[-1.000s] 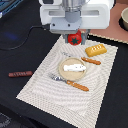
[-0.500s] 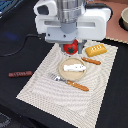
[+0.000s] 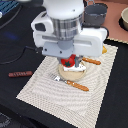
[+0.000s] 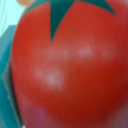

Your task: Interact with the objects in diverse but meaningful ways.

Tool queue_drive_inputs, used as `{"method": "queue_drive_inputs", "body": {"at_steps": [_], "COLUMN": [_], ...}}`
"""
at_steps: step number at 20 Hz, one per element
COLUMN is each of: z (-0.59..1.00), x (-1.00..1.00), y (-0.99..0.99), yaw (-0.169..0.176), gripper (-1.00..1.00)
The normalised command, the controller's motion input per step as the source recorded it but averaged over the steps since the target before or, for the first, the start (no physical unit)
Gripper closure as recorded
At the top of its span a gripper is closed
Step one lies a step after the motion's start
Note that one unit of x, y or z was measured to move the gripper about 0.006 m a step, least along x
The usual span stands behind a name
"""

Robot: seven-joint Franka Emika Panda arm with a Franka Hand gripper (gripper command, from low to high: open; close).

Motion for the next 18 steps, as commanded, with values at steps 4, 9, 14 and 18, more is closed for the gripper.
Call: {"method": "queue_drive_inputs", "body": {"at_steps": [4,9,14,18], "z": [-0.13,-0.38,-0.36,-0.11], "x": [0.51,0.46,0.39,0.34], "y": [-0.66,-0.51,-0.49,-0.37], "yaw": [-0.082,-0.117,-0.109,-0.092], "gripper": [1.0,1.0,1.0,1.0]}}
